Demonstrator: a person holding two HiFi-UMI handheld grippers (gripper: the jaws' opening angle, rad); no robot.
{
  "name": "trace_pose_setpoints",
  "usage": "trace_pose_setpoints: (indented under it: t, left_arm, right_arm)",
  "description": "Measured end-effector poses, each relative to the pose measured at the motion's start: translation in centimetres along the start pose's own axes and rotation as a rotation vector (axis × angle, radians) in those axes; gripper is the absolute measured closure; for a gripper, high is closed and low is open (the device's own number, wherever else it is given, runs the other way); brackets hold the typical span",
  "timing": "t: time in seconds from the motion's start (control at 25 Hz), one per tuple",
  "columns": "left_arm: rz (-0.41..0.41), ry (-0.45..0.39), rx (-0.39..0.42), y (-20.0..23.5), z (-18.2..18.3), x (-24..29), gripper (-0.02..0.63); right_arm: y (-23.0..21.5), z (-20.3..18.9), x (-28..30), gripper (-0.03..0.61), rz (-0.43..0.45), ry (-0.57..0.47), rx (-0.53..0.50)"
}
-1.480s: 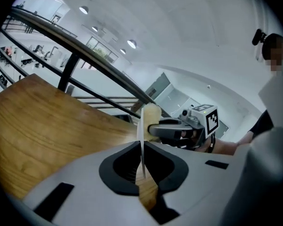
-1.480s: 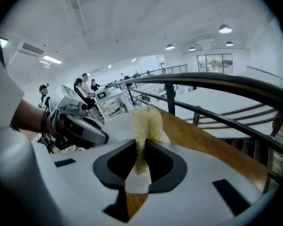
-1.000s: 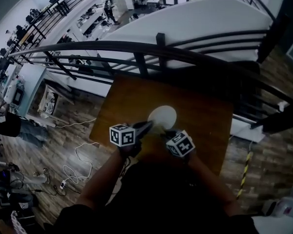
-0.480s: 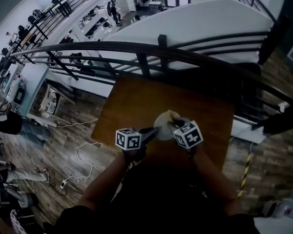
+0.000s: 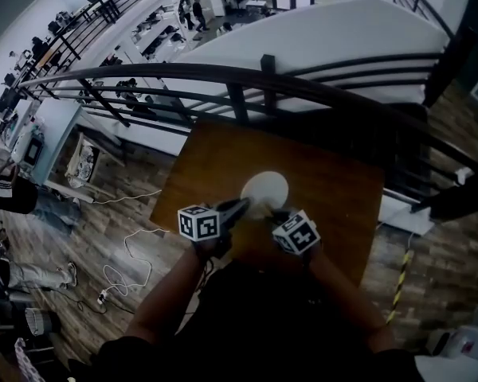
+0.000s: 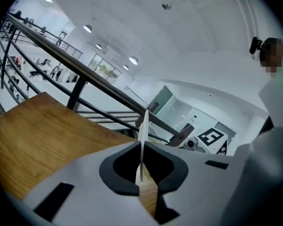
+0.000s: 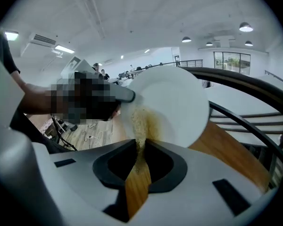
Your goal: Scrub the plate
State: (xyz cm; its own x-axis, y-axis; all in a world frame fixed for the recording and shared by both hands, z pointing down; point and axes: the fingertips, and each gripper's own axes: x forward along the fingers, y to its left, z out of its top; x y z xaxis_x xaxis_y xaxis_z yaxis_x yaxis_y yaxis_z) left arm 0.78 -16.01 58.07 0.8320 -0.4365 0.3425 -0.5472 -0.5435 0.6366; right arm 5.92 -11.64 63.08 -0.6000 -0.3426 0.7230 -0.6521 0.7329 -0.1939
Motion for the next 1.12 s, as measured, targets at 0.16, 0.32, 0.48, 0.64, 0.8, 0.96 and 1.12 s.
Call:
trace_pose_setpoints:
  t: [0.16,0.32,0.48,0.64,0.8,0.96,1.12]
  left_arm:
    - [-0.001,0.023,-0.017,0.6,-1.1,-0.6,0.591]
    - [-0.020,0.052,-0.030,-0.6,-2.7,0.7,0.588]
    - [-0.040,0.073,-0.030,-1.3,-2.7,2.0,0.588]
    - [-0.049,0.076,-0.011,-1.9,-1.6,2.2,0.591]
    - [-0.021,0.064,0.016,-1.6,-0.3,2.3,0.595]
    - [-0.001,0.021,0.016,-1.0,1.2,1.8,0.591]
    - [0.009,0.037,0.032,-0.9,1.1,1.7,0.586]
  right_arm:
    - [-4.2,-0.8,-0.3,0.518,-0.096,0.001,0.033]
    - [-6.5,1.0,-2.0,0.518,-0.129,-0.029,0.048]
    - [-5.7,4.6,-2.9,0.518,-0.124,-0.085,-0.007]
    - [-1.6,6.6,-3.2,0.518,-0.041,-0.105,-0.070]
    - [0.6,4.7,-2.0,0.520,0.033,-0.066,-0.080]
    - [-0.3,0.5,-0.5,0.519,0.057,0.045,-0.035]
    - [-3.4,-2.2,-0.8,0.519,-0.010,0.088,0.032]
